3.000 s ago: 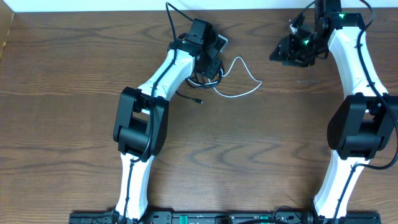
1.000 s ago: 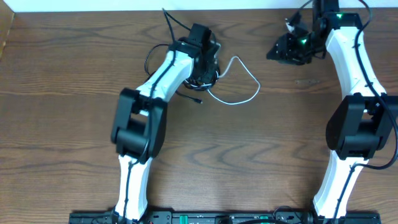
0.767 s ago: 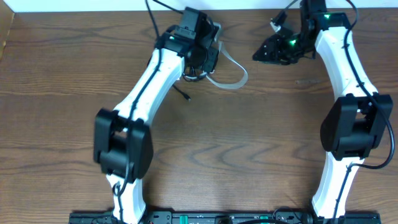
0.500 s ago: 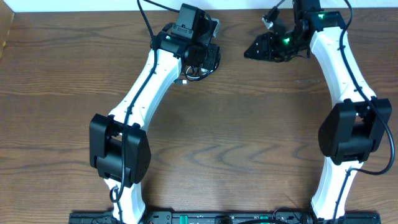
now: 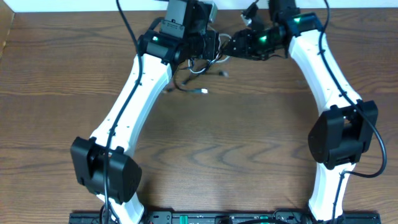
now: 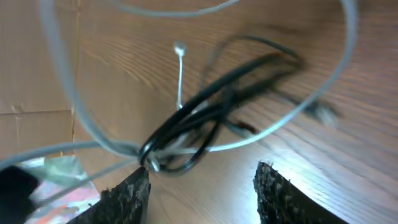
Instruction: Untangle cables
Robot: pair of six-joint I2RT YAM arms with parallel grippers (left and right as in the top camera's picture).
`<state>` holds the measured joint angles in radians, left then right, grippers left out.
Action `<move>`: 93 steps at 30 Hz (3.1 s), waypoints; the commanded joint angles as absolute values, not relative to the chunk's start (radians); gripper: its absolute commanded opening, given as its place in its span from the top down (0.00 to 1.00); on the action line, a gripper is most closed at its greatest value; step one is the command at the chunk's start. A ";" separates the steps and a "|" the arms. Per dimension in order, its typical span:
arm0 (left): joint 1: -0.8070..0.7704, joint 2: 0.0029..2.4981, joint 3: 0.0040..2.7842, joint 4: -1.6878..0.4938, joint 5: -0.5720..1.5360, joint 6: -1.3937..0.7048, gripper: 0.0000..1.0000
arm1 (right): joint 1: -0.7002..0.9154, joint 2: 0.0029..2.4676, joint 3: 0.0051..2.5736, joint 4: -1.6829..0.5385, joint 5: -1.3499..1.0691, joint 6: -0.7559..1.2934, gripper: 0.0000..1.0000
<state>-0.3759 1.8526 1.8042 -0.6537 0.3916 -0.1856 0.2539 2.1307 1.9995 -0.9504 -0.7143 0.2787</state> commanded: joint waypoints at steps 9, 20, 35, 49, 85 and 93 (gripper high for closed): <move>-0.376 1.842 1.831 -0.649 0.408 -0.258 0.93 | 0.296 2.114 2.000 -0.914 -0.583 0.454 0.51; -0.326 1.782 1.831 -0.636 0.408 -0.264 0.92 | 0.289 2.230 1.992 -0.934 -0.425 0.531 0.51; -0.155 1.613 1.831 -0.635 0.408 -0.263 0.93 | 0.229 2.365 1.991 -0.939 -0.399 0.530 0.51; -0.163 1.552 1.831 -0.653 0.499 -0.263 0.92 | 0.221 2.365 2.000 -0.817 -0.828 0.155 0.47; -0.207 1.594 1.831 -0.586 0.669 -0.001 0.93 | 0.236 2.207 2.016 -0.879 -0.940 0.020 0.37; -0.207 1.594 1.831 -0.548 0.669 -0.027 0.92 | 0.319 2.207 2.016 -0.833 -0.828 0.163 0.40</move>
<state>-0.2104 1.5902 1.8072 -0.5594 0.6743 -0.0116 0.2768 2.2185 2.0026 -0.8360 -0.8902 0.0822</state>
